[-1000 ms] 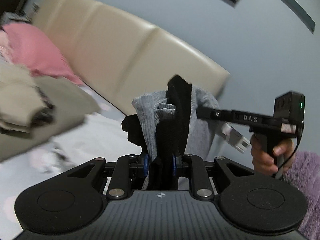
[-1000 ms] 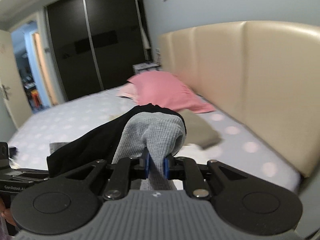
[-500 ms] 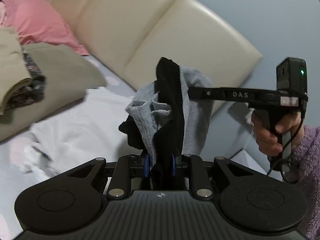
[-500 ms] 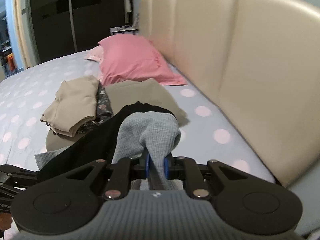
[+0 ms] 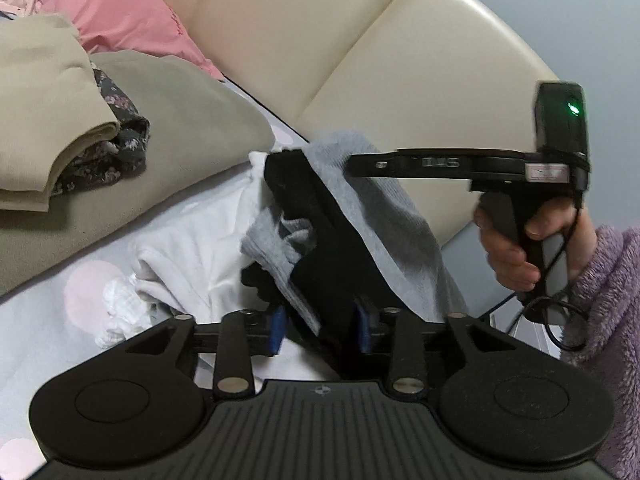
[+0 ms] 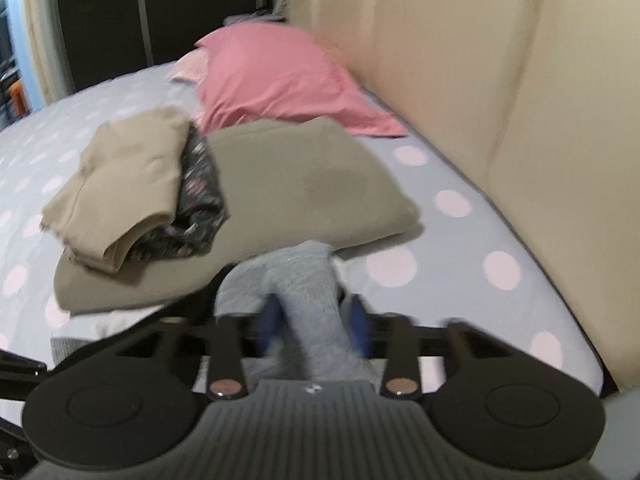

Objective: Fold clothes
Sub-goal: 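Carry the folded shirt with both grippers to the clothes stack by the headboard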

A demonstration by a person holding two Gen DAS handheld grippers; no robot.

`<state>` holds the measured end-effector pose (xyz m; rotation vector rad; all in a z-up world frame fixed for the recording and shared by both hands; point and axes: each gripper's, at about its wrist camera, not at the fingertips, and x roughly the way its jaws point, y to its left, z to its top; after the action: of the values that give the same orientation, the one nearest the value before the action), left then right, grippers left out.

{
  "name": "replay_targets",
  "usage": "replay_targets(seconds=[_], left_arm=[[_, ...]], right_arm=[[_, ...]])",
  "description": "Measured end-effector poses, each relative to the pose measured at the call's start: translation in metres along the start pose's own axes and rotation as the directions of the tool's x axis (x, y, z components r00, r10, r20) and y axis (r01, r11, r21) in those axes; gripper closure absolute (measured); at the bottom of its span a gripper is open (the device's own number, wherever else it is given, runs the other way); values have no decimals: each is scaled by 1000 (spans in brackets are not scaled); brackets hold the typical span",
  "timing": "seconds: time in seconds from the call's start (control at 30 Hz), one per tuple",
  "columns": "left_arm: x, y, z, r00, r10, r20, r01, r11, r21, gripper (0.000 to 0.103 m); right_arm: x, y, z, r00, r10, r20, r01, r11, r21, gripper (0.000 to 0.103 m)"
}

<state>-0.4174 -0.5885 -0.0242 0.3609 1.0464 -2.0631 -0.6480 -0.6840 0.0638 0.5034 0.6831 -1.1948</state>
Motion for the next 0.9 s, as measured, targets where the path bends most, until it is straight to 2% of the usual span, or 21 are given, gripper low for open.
replay_targets(seconds=[0.07,0.13,0.23,0.37,0.47,0.57,0.6,0.67,0.7,0.8,0.9], left_arm=[[0,3,6,1000,-1,9,1,1000,-10,61],[2,7,12,1000,-8,5,8,1000,-26,61],[7,12,17,1000,-3,-11,3,999,-40,60],[13,18,19,999,4,-42,-5,999,-36,59],[18,22,21,998,7,-66,-9,999,-33,66],[19,24,21,997,-8,-82,5,999,-34,69],[19,25,22,996,-10,-85,7,999,-33,69],[19,25,23,996,-3,-90,2,1000,-15,69],[18,24,23,996,-2,-91,1,1000,-8,69],[17,24,23,996,-4,-92,3,1000,-4,70],[15,22,20,997,6,-81,-7,1000,-7,71]], right_arm=[[-7,-10,4,1000,14,3,-15,998,69,50],[-14,-22,9,999,43,-4,-42,987,152,43],[-14,-22,24,999,37,-2,-36,983,178,39],[10,-14,45,995,34,-94,-18,986,168,39],[45,-3,58,981,-10,-195,39,988,149,42],[77,9,64,960,2,-278,35,991,126,51],[86,14,65,951,-2,-308,38,993,111,60],[98,24,64,937,-34,-346,54,997,47,71],[100,28,63,934,-49,-353,62,998,26,86],[88,35,65,945,-56,-321,48,998,-34,90],[61,40,69,974,-29,-223,5,994,-106,93]])
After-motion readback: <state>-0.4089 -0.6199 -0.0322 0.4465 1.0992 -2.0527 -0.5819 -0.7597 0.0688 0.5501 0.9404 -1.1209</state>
